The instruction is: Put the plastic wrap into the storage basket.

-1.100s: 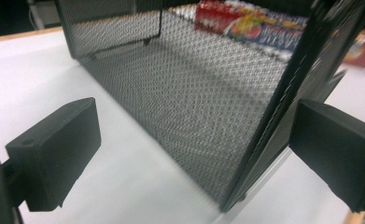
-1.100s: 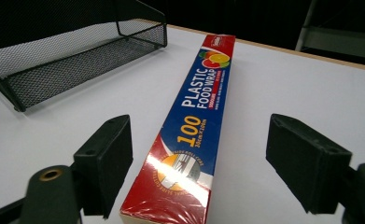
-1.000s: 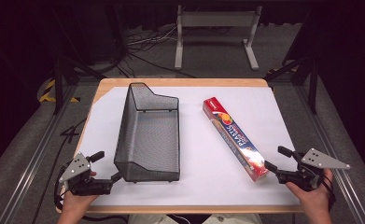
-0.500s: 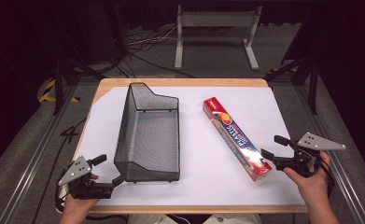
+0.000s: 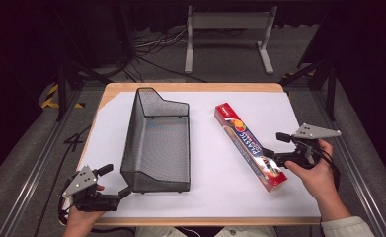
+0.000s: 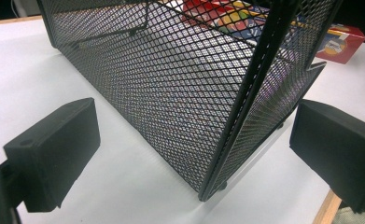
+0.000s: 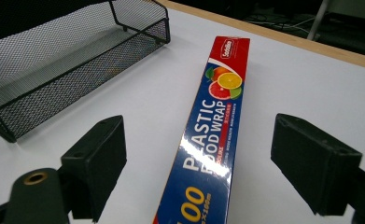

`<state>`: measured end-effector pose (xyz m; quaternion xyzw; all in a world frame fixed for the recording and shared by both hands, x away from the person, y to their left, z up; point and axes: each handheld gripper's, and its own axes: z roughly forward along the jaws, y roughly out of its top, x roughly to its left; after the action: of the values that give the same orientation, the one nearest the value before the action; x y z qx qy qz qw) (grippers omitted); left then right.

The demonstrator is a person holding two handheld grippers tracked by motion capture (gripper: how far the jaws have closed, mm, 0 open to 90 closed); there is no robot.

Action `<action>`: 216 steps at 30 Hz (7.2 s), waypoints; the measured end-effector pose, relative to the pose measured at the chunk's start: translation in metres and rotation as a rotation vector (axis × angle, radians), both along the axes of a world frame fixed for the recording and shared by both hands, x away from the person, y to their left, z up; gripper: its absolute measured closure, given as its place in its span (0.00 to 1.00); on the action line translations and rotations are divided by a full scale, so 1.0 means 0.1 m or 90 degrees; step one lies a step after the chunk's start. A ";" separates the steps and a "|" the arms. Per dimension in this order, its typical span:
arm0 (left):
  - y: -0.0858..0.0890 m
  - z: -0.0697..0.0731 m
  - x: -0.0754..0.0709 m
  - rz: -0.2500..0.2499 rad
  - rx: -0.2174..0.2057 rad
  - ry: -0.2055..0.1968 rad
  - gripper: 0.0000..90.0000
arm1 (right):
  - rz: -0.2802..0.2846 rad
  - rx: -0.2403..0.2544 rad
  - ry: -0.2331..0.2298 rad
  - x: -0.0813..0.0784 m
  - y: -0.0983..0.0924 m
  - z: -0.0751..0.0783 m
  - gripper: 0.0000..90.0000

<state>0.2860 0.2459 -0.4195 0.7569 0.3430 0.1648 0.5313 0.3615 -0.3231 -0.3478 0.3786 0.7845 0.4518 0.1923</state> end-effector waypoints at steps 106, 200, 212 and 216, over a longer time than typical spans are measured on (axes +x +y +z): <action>0.03 -0.03 0.00 0.005 -0.001 0.003 0.03 | -0.199 -0.115 0.240 0.34 0.63 0.11 0.45; -0.03 -0.03 0.03 -0.013 0.018 -0.010 0.01 | -0.062 -0.130 0.309 0.49 2.76 0.20 0.44; -0.03 -0.03 0.03 -0.015 0.017 -0.009 0.01 | -0.075 -0.154 0.346 0.54 2.86 0.10 0.44; -0.02 -0.03 0.03 -0.013 0.018 -0.008 0.01 | -0.082 -0.174 0.355 0.55 2.92 0.07 0.44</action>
<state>0.2886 0.2438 -0.4224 0.7665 0.3296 0.1689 0.5246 0.4163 -0.0313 -0.3403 0.5077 0.8348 0.2079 0.0468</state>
